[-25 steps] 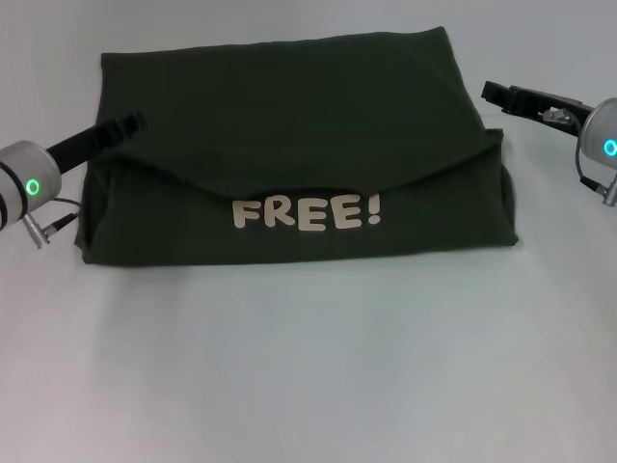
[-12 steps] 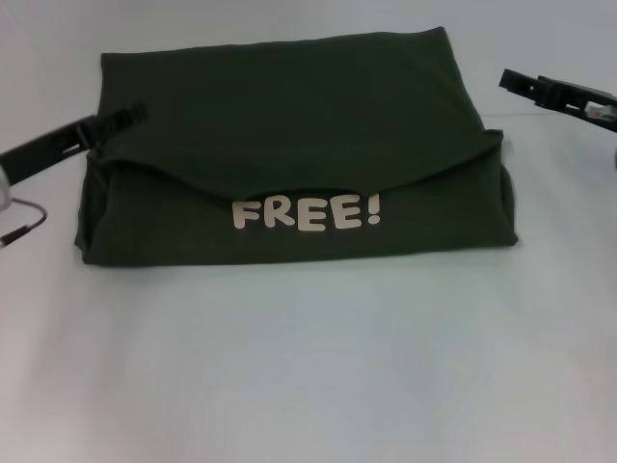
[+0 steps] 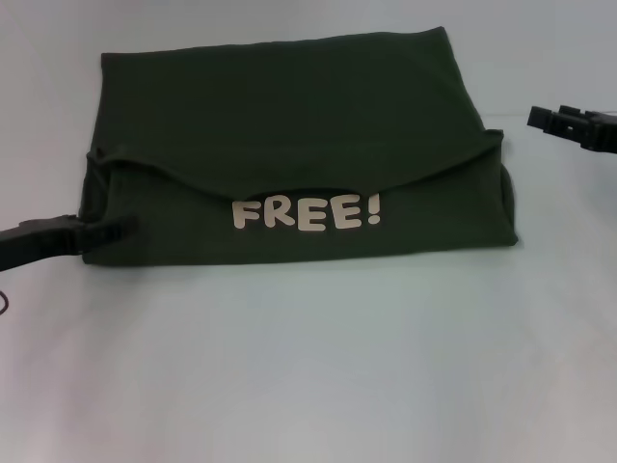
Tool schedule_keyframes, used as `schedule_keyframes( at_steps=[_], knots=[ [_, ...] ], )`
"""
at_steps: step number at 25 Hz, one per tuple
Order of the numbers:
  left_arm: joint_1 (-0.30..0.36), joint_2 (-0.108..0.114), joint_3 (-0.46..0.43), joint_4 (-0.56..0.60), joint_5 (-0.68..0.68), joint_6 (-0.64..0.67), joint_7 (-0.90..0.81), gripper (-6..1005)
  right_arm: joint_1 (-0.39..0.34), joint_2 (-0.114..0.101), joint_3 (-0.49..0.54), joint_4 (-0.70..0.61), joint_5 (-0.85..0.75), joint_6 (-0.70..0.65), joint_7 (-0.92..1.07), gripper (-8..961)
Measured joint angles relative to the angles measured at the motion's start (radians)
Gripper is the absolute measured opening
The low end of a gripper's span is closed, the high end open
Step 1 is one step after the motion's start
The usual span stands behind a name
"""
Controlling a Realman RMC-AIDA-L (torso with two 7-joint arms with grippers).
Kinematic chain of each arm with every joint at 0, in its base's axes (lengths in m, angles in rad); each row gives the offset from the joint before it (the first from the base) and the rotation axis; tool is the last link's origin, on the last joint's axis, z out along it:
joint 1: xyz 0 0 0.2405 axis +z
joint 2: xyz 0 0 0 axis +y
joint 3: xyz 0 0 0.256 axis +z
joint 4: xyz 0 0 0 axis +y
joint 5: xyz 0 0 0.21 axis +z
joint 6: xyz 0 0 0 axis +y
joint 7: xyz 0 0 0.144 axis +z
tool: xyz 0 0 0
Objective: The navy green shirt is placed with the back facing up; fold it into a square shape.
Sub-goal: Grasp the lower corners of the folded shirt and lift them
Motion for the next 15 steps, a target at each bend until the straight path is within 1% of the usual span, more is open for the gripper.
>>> schedule_keyframes(
  at_steps=[7, 13, 15],
  knots=[
    [0.001, -0.005, 0.014, -0.005, 0.023, -0.074, 0.070, 756, -0.010, -0.002, -0.041, 0.000, -0.002, 0.020, 0.001, 666],
    [0.009, -0.022, 0.098, -0.010, 0.039, -0.182, 0.085, 753, -0.013, -0.003, -0.059, 0.000, -0.003, 0.016, 0.007, 665],
    [0.009, -0.026, 0.110, -0.018, 0.048, -0.208, 0.085, 750, -0.015, -0.003, -0.060, 0.000, -0.003, 0.015, 0.007, 665]
  ],
)
